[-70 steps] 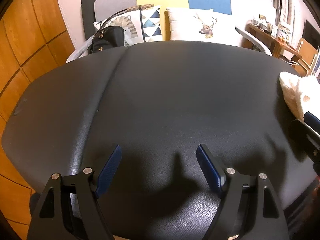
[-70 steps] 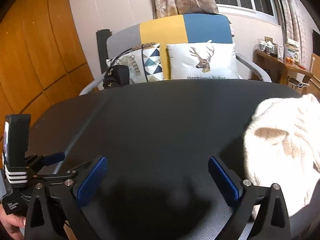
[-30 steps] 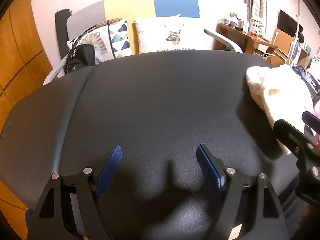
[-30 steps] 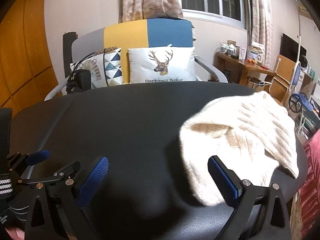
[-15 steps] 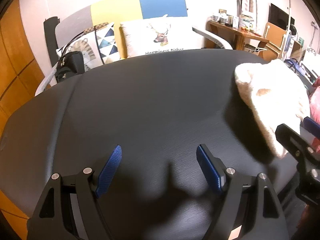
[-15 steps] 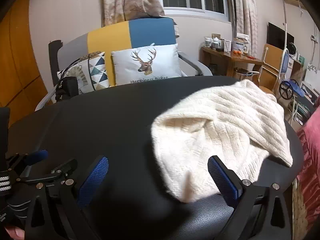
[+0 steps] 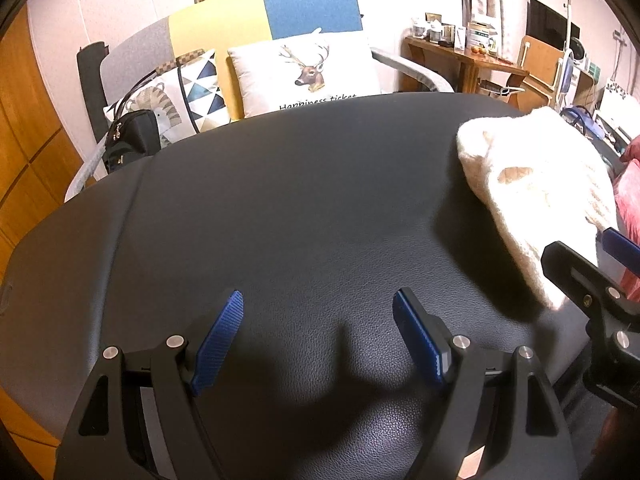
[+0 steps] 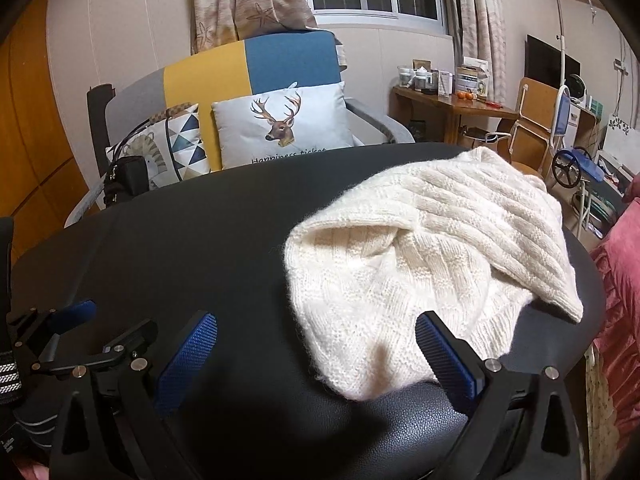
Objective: Fold clothes
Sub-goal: 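Move both grippers toward the cream knit sweater lying on the table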
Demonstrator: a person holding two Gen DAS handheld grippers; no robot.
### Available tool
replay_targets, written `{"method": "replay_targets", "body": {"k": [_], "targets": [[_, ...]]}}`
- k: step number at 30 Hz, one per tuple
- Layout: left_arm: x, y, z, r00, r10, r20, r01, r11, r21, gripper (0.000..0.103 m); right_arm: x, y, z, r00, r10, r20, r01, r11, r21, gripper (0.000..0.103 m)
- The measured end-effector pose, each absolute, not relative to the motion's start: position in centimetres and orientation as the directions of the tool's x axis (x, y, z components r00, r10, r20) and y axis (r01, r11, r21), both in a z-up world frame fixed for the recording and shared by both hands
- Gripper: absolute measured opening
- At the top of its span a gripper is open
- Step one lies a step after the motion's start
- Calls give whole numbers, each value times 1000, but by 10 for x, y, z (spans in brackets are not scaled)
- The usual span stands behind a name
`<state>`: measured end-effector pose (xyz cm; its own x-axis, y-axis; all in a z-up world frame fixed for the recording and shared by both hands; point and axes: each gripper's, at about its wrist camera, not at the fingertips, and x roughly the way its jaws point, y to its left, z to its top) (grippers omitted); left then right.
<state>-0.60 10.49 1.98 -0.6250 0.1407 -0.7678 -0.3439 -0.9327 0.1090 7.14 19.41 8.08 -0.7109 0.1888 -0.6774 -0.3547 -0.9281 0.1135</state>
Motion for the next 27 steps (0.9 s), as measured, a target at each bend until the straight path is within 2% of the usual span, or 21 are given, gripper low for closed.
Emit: {"method": "replay_targets", "body": {"k": [27], "targets": [[-5, 126, 16, -611, 148, -778, -399, -906, 140, 80, 81, 215, 77, -702, 201, -683, -411, -897, 159, 102]]}}
